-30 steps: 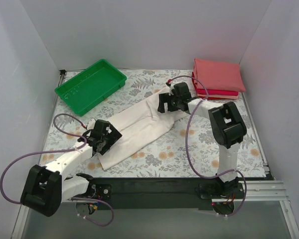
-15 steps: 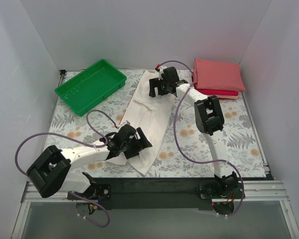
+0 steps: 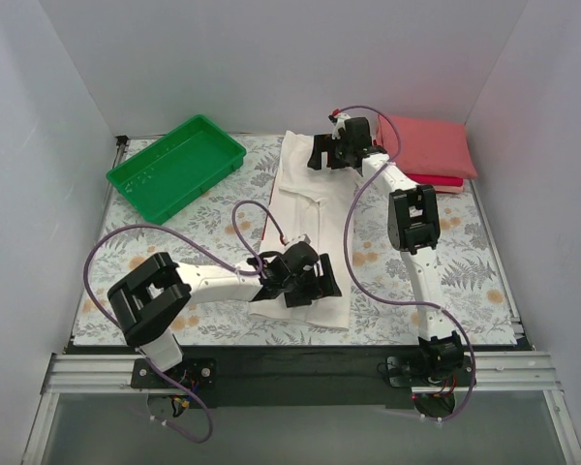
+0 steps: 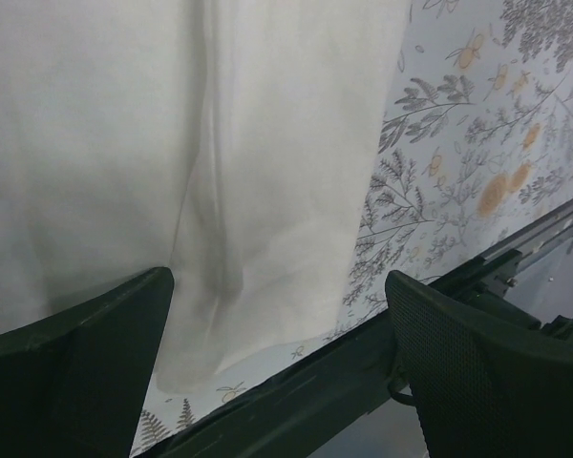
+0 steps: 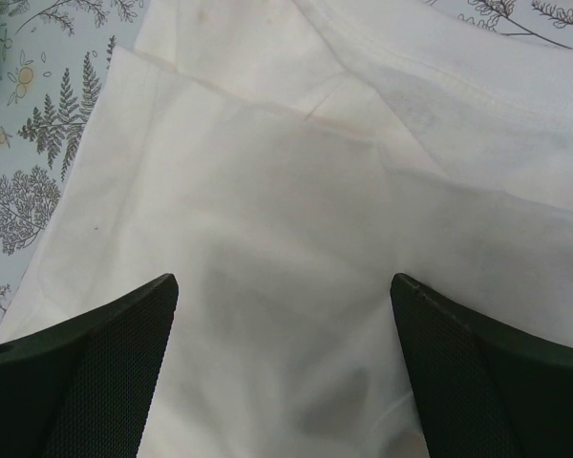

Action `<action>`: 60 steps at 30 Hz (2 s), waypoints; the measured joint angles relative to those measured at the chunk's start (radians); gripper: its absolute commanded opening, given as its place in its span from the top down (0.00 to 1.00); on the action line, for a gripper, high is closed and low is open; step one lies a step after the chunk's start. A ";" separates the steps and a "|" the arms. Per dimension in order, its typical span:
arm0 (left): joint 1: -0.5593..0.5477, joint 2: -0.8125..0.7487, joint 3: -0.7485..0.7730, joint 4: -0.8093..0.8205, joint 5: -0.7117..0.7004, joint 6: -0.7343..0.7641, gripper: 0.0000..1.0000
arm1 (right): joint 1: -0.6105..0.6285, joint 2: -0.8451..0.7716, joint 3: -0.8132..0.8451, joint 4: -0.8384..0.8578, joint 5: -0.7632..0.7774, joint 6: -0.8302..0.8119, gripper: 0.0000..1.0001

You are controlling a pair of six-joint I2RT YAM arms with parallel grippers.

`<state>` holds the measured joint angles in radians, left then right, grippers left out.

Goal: Fold and stack the t-shirts
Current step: Fold the tshirt

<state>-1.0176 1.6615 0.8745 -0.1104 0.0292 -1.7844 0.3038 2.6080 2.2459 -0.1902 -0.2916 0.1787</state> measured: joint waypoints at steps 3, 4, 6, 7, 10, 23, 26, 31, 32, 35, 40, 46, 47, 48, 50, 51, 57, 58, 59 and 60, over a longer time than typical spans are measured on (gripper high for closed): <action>-0.019 -0.025 0.003 -0.062 -0.035 0.023 0.07 | 0.000 -0.003 0.000 -0.001 -0.011 -0.008 0.02; -0.024 -0.037 0.003 -0.080 -0.043 0.034 0.07 | 0.000 -0.006 -0.001 -0.003 -0.016 -0.011 0.02; -0.028 -0.066 0.010 -0.109 -0.052 0.060 0.07 | 0.000 -0.021 -0.004 -0.020 -0.024 -0.023 0.02; -0.028 -0.083 0.015 -0.118 -0.053 0.074 0.06 | 0.001 -0.039 -0.014 -0.030 -0.027 -0.035 0.02; -0.028 -0.142 0.030 -0.129 -0.047 0.117 0.06 | 0.003 -0.134 -0.052 -0.072 -0.031 -0.076 0.02; 0.009 -0.534 -0.171 -0.362 -0.249 0.038 0.06 | 0.044 -1.146 -1.027 0.034 0.064 -0.031 0.02; 0.076 -0.632 -0.276 -0.427 -0.287 -0.012 0.06 | 0.078 -1.328 -1.358 0.071 0.088 0.051 0.02; 0.221 -0.716 -0.406 -0.435 -0.267 -0.023 0.14 | 0.186 -1.516 -1.690 0.043 0.114 0.167 0.02; 0.236 -0.715 -0.415 -0.431 -0.259 -0.023 0.17 | 0.212 -1.541 -1.714 0.043 0.113 0.188 0.02; 0.246 -0.690 -0.422 -0.406 -0.235 -0.016 0.28 | 0.270 -1.606 -1.759 0.045 0.114 0.242 0.03; 0.247 -0.640 -0.444 -0.349 -0.171 -0.005 0.51 | 0.319 -1.658 -1.819 0.051 0.124 0.326 0.06; 0.250 -0.651 -0.497 -0.274 -0.099 -0.013 0.75 | 0.348 -1.657 -1.836 0.016 0.137 0.386 0.11; 0.250 -0.655 -0.507 -0.263 -0.090 -0.016 0.77 | 0.362 -1.657 -1.836 0.013 0.138 0.393 0.11; 0.251 -0.658 -0.515 -0.254 -0.082 -0.016 0.81 | 0.377 -1.656 -1.836 0.006 0.140 0.399 0.11; 0.251 -0.663 -0.528 -0.241 -0.068 -0.018 0.93 | 0.408 -1.653 -1.836 -0.010 0.146 0.413 0.13; 0.251 -0.663 -0.534 -0.235 -0.061 -0.021 0.94 | 0.423 -1.653 -1.837 -0.021 0.151 0.422 0.13; 0.251 -0.671 -0.547 -0.224 -0.019 -0.020 1.00 | 0.507 -1.658 -1.870 -0.054 0.176 0.485 0.24; 0.251 -0.673 -0.548 -0.224 -0.016 -0.020 1.00 | 0.522 -1.659 -1.876 -0.056 0.179 0.502 0.25; 0.251 -0.675 -0.550 -0.224 -0.011 -0.020 1.00 | 0.537 -1.662 -1.877 -0.057 0.183 0.513 0.27; 0.251 -0.677 -0.551 -0.224 -0.006 -0.020 1.00 | 0.554 -1.663 -1.877 -0.059 0.188 0.525 0.27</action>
<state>-0.7666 0.9848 0.3237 -0.3347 0.0231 -1.8042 0.8577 0.9447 0.3687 -0.2489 -0.1036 0.7040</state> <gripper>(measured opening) 0.050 0.748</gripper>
